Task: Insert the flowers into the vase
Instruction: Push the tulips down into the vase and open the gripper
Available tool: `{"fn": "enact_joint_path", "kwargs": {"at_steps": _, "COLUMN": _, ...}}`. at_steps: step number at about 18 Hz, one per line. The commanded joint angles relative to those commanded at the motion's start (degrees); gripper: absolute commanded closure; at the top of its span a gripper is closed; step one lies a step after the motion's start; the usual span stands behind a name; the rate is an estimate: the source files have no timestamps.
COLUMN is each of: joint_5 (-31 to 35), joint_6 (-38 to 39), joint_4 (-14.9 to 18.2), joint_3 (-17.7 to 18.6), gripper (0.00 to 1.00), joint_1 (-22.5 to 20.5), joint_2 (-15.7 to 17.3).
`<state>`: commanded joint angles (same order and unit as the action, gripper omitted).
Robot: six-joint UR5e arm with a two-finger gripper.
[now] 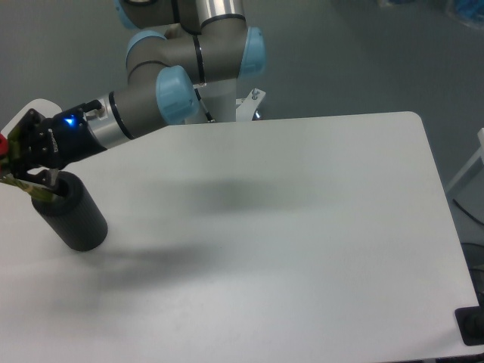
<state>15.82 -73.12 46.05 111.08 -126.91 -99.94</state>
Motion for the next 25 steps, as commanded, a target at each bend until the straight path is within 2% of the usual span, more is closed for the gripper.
{"fn": "enact_joint_path", "kwargs": {"at_steps": 4, "joint_5": 0.0, "joint_6": -0.4, "joint_4": 0.0, "joint_3": 1.4, "gripper": 0.79, "joint_1": -1.1, "joint_2": 0.4}}
{"fn": "enact_joint_path", "kwargs": {"at_steps": 17, "joint_5": 1.5, "joint_6": -2.6, "joint_4": 0.0, "joint_3": 6.1, "gripper": 0.72, "joint_1": -2.1, "joint_2": -0.6}}
{"fn": "enact_joint_path", "kwargs": {"at_steps": 20, "joint_5": 2.5, "joint_6": -2.6, "joint_4": -0.1, "joint_3": 6.3, "gripper": 0.57, "joint_1": -2.8, "joint_2": -1.1}}
{"fn": "enact_joint_path", "kwargs": {"at_steps": 21, "joint_5": 2.5, "joint_6": -2.6, "joint_4": -0.1, "joint_3": 6.6, "gripper": 0.46, "joint_1": -3.1, "joint_2": -1.2}}
{"fn": "enact_joint_path", "kwargs": {"at_steps": 25, "joint_5": 2.4, "joint_6": -2.5, "joint_4": -0.1, "joint_3": 7.2, "gripper": 0.14, "joint_1": -5.0, "joint_2": -1.2}}
